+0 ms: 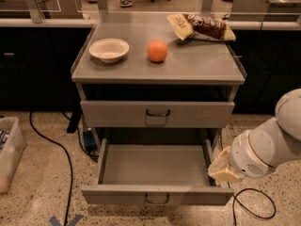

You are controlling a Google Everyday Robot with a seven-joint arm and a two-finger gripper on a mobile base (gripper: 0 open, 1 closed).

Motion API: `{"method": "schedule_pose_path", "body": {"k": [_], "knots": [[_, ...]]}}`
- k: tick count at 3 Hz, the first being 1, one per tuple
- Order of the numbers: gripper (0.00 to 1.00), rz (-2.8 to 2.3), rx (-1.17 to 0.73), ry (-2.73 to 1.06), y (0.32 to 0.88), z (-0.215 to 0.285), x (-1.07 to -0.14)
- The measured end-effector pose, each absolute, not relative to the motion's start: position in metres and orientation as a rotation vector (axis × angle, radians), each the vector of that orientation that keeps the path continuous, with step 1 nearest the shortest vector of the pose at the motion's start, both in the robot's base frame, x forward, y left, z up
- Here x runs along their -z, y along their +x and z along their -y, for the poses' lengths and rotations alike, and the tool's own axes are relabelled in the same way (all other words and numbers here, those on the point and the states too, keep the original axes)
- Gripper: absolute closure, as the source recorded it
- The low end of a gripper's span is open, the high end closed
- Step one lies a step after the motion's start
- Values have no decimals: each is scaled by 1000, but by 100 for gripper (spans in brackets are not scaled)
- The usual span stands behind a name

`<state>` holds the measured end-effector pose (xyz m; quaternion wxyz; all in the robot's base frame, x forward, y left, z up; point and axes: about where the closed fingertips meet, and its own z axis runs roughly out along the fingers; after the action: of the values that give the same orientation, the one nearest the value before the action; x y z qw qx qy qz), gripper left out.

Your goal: Close middle drawer

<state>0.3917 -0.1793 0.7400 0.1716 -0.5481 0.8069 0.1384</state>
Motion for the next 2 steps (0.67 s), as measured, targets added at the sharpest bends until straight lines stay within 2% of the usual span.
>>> {"method": "schedule_pose_path", "body": {"k": [1,2], "knots": [[100,-2315,-362,-1558,391,181,-736],[100,-2360,-383,-1512,387,188,-704]]}}
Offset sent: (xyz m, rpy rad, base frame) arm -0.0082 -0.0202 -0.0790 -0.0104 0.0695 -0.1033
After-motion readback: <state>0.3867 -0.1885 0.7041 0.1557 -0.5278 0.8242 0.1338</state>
